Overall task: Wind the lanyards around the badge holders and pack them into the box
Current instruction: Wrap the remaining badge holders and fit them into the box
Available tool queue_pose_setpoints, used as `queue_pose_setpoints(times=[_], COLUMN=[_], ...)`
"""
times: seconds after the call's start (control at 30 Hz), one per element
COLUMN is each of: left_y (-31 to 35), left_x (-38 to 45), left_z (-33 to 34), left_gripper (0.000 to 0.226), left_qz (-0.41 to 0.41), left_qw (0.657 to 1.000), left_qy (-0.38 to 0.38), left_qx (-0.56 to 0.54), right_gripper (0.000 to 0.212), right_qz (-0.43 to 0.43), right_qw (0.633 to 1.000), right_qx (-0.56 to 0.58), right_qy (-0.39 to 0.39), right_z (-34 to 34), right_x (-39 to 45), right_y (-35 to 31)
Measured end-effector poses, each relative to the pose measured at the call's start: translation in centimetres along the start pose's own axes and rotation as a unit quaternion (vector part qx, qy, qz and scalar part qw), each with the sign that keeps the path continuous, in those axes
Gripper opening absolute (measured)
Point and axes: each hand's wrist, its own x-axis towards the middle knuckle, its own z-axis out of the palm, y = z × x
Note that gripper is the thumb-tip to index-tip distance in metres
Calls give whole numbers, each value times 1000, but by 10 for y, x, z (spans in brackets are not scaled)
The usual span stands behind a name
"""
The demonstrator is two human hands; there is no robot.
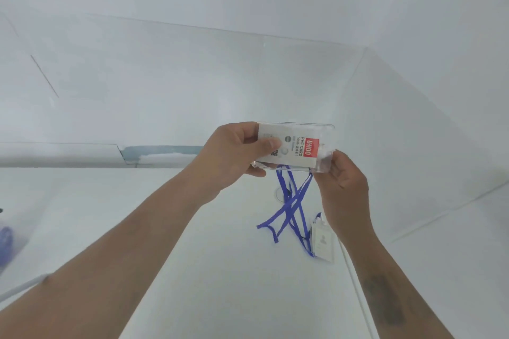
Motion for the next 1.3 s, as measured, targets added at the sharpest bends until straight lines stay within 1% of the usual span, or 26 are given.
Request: queue_pose_setpoints(times=[0.2,0.27,0.4,0.5,0.6,0.7,0.8,0.83,0.9,0.97,1.0,1.03,1.07,1.17,1.23,1.3], left_y=[24,29,35,38,38,31,18,13,6,-2,-2,-3,-2,4,9,12], left_x=[-27,-33,-43,-47,-47,-47,-46,-47,-51,-54,-56,-58,-59,-66,-72,-76], left_z=[-29,-37,-50,-54,-58,-65,-73,-75,-78,-79,-78,-78,-78,-82,-85,-87], left_gripper=[15,16,18,17,13,14,15,14,16,25,27,29,29,18,18,11], left_qz=[21,22,21,32,47,47,34,24,7,-6,-15,-23,-30,-38,-42,-42], left_qw=[999,999,997,996,992,986,978,976,972,969,970,973,975,982,989,996], left_qy=[26,27,55,78,114,157,179,178,149,106,84,62,41,-7,-23,-28], left_qx=[-30,-40,-50,-41,-20,10,97,126,182,221,226,222,216,185,140,67], right_gripper=[24,23,35,37,36,38,34,34,34,29,24,22,19,10,8,8], right_qz=[-26,-7,38,11,-40,-101,-144,-152,-165,-178,-175,-159,-136,-74,-45,-11], right_qw=[999,998,994,995,990,961,903,883,854,842,847,861,879,926,946,961], right_qx=[14,28,80,33,-72,-209,-346,-382,-429,-441,-431,-405,-364,-216,-131,-46], right_qy=[-27,-48,-65,-91,-113,-148,-211,-227,-245,-254,-256,-262,-275,-301,-292,-272], right_z=[22,35,66,84,95,97,94,93,88,77,70,63,56,41,34,36], right_x=[-6,-10,-25,-35,-40,-44,-49,-49,-47,-39,-33,-25,-17,7,17,20], right_y=[-37,-49,-68,-78,-78,-78,-88,-93,-104,-120,-128,-135,-140,-140,-135,-128])
